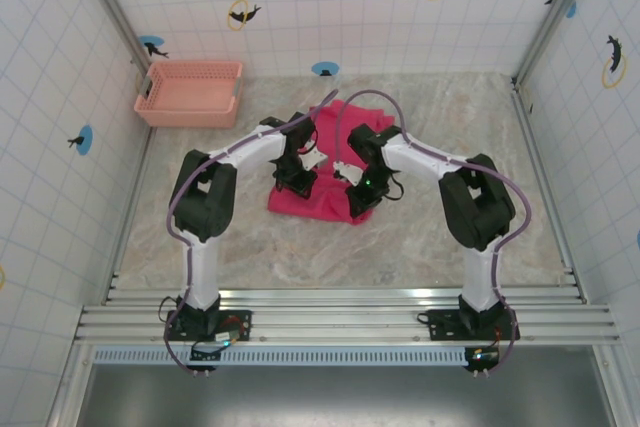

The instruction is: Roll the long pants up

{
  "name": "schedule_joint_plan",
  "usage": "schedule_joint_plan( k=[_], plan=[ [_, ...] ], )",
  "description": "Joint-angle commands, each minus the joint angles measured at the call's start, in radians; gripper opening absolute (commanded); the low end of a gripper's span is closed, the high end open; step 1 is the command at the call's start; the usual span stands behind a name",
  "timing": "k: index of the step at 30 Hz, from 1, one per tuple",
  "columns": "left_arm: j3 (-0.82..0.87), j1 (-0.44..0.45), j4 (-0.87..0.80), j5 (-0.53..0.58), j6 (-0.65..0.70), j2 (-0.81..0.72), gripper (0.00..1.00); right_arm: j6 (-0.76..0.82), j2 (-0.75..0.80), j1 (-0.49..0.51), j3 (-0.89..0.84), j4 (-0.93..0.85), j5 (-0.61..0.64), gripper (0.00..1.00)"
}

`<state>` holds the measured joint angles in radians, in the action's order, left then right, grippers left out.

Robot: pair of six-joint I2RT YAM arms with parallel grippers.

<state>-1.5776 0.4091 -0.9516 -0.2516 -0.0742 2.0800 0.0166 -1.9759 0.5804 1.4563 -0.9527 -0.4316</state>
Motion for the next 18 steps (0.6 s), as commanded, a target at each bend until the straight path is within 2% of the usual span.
schedule_joint_plan(
  k=[1,7,15,16,18],
  plan=[
    [-0.031,-0.008,-0.042,0.004,0.037,0.033,0.29,-0.032,0.013,-0.027,0.025,0.115,0.049,0.00],
    [-0.032,-0.012,-0.057,0.021,0.055,0.043,0.29,-0.027,0.023,-0.095,0.072,0.104,0.095,0.00],
    [-0.029,-0.017,-0.075,0.052,0.060,0.049,0.28,0.023,-0.077,-0.192,0.216,-0.059,0.238,0.00],
    [-0.032,-0.017,-0.077,0.061,0.059,0.051,0.28,0.030,-0.086,-0.199,0.223,-0.070,0.239,0.05],
    [-0.043,-0.017,-0.085,0.075,0.056,0.057,0.28,0.055,-0.083,-0.201,0.226,-0.086,0.271,0.25]
  ],
)
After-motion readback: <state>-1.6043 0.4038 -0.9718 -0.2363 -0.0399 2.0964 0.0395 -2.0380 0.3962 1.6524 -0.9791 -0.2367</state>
